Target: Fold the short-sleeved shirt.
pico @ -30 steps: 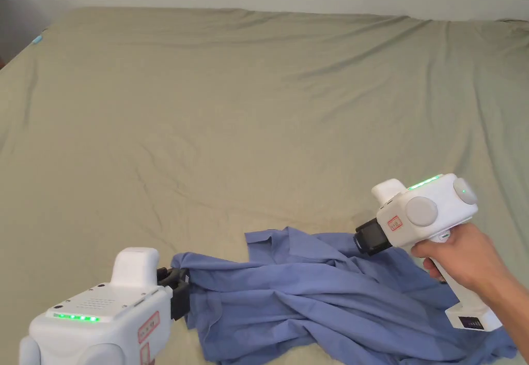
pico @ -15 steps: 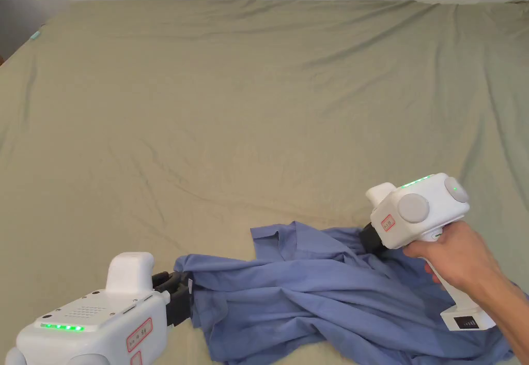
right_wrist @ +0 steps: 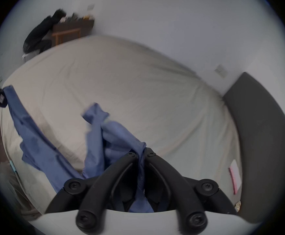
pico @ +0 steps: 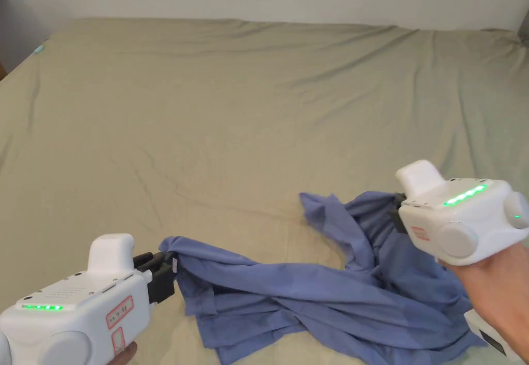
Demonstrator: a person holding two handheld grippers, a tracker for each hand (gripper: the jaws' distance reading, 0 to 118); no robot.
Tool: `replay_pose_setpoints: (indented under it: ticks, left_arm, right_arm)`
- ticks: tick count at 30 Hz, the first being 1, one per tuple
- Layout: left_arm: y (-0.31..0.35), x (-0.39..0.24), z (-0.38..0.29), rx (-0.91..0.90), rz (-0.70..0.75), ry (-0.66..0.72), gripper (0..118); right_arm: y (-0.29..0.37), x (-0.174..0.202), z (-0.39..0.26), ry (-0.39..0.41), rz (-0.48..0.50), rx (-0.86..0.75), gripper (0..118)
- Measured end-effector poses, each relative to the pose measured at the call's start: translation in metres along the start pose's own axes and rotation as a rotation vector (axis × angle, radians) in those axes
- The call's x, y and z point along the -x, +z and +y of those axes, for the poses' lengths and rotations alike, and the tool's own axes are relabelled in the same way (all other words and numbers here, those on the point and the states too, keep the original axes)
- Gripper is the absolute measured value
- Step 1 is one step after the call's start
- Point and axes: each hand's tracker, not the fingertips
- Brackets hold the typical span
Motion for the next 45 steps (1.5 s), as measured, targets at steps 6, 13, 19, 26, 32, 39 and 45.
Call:
replay_pose_setpoints:
  ticks: [6,13,19,26,32,39,45]
  left_arm:
    - [0.057,-0.029,0.07,-0.199,-0.036,-0.076,6]
    - [0.144,-0.063,0.163,-0.425,-0.083,-0.101,6]
    - [0.239,-0.096,0.237,-0.609,-0.119,-0.128,6]
    - [0.334,-0.117,0.303,-0.752,-0.159,-0.071,6]
    - [0.37,-0.117,0.321,-0.792,-0.185,-0.029,6]
    - [0.359,-0.092,0.322,-0.863,-0.167,0.031,6]
    - [0.313,-0.067,0.355,-0.798,-0.11,0.029,7]
  right_arm:
    - [0.117,-0.069,0.011,-0.133,-0.111,-0.229,6]
    - [0.266,-0.12,0.038,-0.252,-0.194,-0.456,6]
    - [0.376,-0.142,0.072,-0.272,-0.224,-0.582,6]
    - [0.486,-0.158,0.113,-0.317,-0.276,-0.792,6]
    - [0.532,-0.155,0.132,-0.293,-0.299,-0.798,6]
    - [0.513,-0.159,0.151,-0.262,-0.337,-0.765,6]
    - [0.472,-0.176,0.176,-0.294,-0.289,-0.745,7]
